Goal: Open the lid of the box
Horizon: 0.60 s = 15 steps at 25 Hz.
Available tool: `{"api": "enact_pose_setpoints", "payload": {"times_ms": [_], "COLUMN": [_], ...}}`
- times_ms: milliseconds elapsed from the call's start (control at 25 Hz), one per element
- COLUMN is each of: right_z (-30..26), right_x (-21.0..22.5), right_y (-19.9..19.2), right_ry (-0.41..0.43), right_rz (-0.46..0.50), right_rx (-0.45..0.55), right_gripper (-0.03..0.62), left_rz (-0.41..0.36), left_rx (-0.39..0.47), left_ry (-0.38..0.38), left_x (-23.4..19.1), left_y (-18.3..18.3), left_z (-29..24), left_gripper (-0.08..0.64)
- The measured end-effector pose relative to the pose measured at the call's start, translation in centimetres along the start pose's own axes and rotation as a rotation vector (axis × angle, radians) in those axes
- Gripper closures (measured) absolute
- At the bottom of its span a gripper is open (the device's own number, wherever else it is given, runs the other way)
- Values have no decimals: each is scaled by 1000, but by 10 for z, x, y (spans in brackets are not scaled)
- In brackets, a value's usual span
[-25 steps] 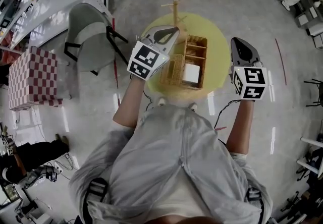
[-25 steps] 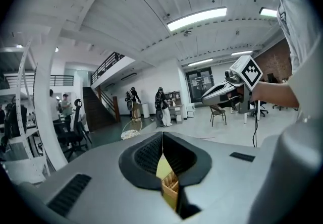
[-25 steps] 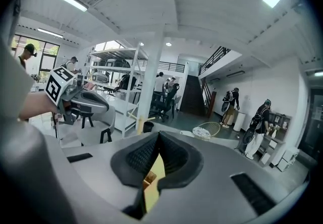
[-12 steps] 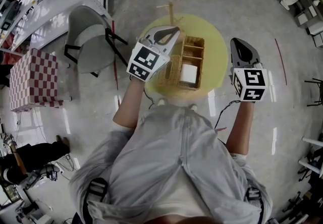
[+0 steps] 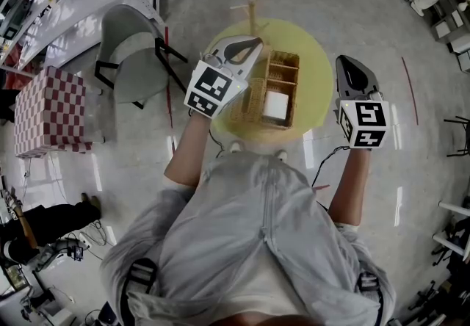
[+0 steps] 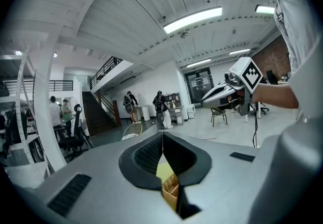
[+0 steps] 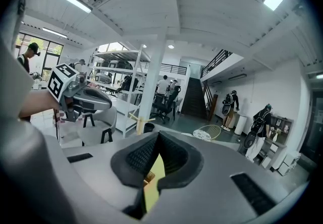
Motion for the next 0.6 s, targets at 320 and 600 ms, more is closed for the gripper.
{"api": "enact_pose_setpoints", "payload": {"times_ms": [320,600], "right_z": [-2,-4], "right_x": [-2,-10], "right_y": [1,0], "right_ry": [4,14], "right_rz": [1,-4], "right_rx": [-7,-12], "right_gripper": [569,569], "left_rz": [10,19], "left_rx": [2,2], "left_ry": [1,4], "left_x": [-1,-5], "left_y": [-1,-7], "left_z": [3,9], "left_gripper": [530,530]}}
Point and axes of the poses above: the fingertips, and each gripper's own axes: z backward along the fingers, x to its right, y out of its top, the point moved 10 cm from there along z, backward along the fingers, and after that the axes turned 10 degrees about z, right-handed, at the moved point
